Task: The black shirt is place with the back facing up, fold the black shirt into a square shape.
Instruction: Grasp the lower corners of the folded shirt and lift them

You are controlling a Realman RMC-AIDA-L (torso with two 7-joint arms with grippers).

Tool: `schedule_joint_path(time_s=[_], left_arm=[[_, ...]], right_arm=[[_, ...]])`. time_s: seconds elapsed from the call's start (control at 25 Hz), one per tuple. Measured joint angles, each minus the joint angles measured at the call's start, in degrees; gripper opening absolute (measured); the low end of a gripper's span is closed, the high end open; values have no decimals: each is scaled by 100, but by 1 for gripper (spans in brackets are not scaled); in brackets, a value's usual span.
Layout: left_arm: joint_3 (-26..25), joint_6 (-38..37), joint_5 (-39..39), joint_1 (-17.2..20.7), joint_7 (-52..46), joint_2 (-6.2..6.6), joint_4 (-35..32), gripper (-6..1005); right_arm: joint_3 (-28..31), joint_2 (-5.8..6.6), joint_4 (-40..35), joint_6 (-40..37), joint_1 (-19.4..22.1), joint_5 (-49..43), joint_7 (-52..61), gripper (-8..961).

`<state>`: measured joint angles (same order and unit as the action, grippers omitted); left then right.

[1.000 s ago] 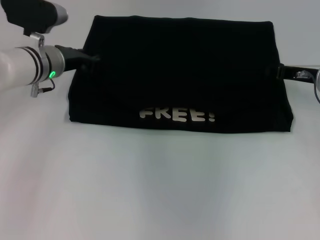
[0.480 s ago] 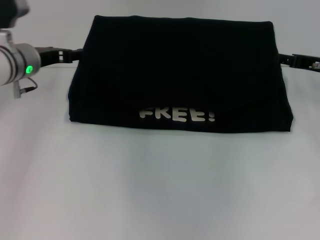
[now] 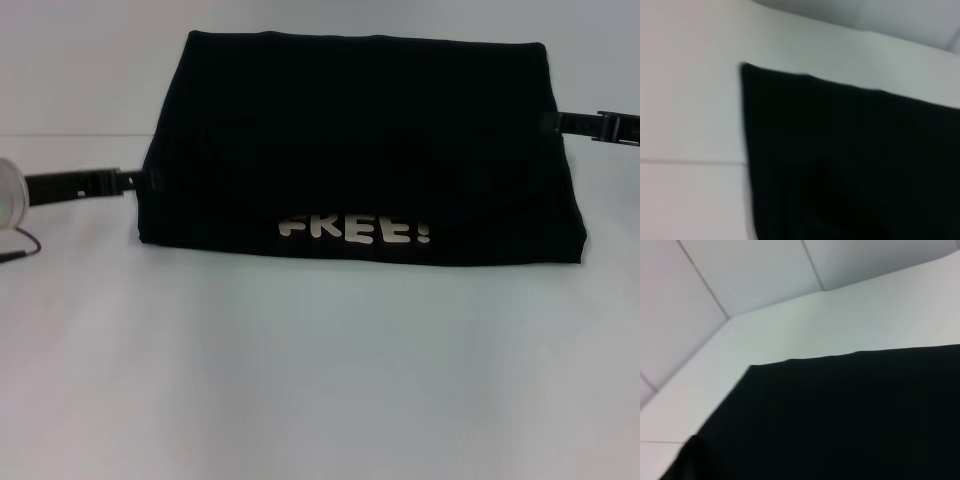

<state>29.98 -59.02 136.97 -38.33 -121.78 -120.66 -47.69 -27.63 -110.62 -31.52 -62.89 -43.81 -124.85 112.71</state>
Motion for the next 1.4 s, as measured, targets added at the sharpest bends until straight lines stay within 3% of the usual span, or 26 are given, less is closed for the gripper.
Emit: schedule_joint_path(time_s=[0.28, 0.68, 1.16, 1.36, 1.4], left_arm=[[147, -163, 33, 205, 742, -98, 63, 888], [1185, 1302, 117, 168, 1374, -234, 520, 888], [1455, 1352, 119, 106, 1669, -244, 704, 866], [1349, 1399, 119, 85, 1596, -204, 712, 849], [1348, 1398, 119, 85, 1583, -202, 711, 805]], right_arm=[[21, 29, -10, -48, 60, 119, 26, 747], [21, 7, -21, 23, 13, 119, 155, 747], [21, -39, -20, 106, 65, 119, 200, 748], [21, -35, -21, 88, 75, 118, 207, 748], [19, -34, -21, 89, 75, 119, 207, 748]])
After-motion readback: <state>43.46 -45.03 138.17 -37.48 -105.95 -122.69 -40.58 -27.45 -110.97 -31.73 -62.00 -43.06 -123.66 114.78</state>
